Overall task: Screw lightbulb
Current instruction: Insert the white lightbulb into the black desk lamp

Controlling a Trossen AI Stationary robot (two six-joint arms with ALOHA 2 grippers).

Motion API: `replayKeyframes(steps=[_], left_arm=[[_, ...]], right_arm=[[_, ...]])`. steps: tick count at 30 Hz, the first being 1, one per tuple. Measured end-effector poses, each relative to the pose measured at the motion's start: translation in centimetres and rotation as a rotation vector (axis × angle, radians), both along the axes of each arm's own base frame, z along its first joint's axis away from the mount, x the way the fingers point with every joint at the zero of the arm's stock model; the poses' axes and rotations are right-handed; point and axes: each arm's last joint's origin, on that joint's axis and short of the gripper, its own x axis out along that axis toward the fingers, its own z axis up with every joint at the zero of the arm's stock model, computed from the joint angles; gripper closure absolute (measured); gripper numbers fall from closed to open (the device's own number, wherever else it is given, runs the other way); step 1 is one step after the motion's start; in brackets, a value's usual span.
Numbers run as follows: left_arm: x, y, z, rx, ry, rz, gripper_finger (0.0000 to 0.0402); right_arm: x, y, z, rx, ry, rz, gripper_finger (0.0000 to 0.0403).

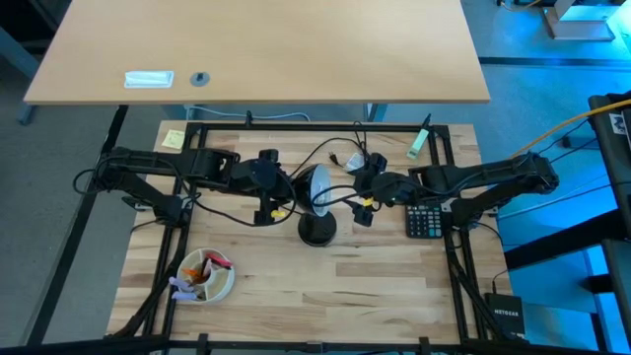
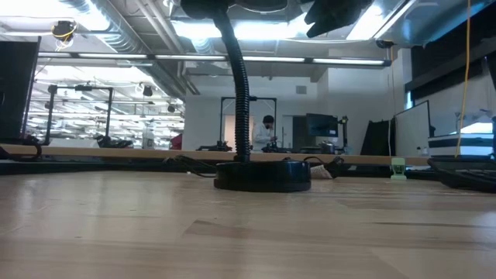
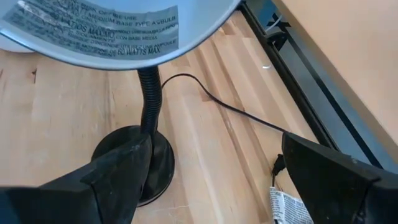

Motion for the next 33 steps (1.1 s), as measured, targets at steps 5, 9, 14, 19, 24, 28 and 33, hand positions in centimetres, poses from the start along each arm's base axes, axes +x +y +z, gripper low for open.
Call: replayKeyframes(steps=[5,9,14,19,24,28,33], left_arm=[[0.0,0.0,0.0,0.001,0.001,0.001,0.0152],[0.0,0.0,0.0,0.002,0.001,0.002,0.0152],[0.0,0.0,0.0,0.004,0.002,-0.002,0.0152],[0.0,0.1,0.0,0.004,0.001,0.002,0.0152],[0.0,0.6,0.0,-0.008,-0.004,0.028,0.0152],[0.1,0.9,0.0,-0.011,-0.007,0.039,0.0152],[0.1,1.0,0.0,-0.012,-0.008,0.046,0.0152]], right_arm=[[0.0,0.0,-0.8,0.001,0.015,-0.003,0.0045],[-0.1,0.0,-1.5,0.003,0.027,-0.005,0.0045],[0.0,0.0,-1.5,0.005,0.013,-0.005,0.0045],[0.0,0.0,-1.5,0.005,0.016,-0.006,0.0045],[0.0,0.0,-1.5,0.005,0.016,-0.006,0.0045],[0.0,0.0,-1.5,0.005,0.016,-0.006,0.0045],[0.0,0.0,-1.5,0.006,0.017,-0.007,0.0045]])
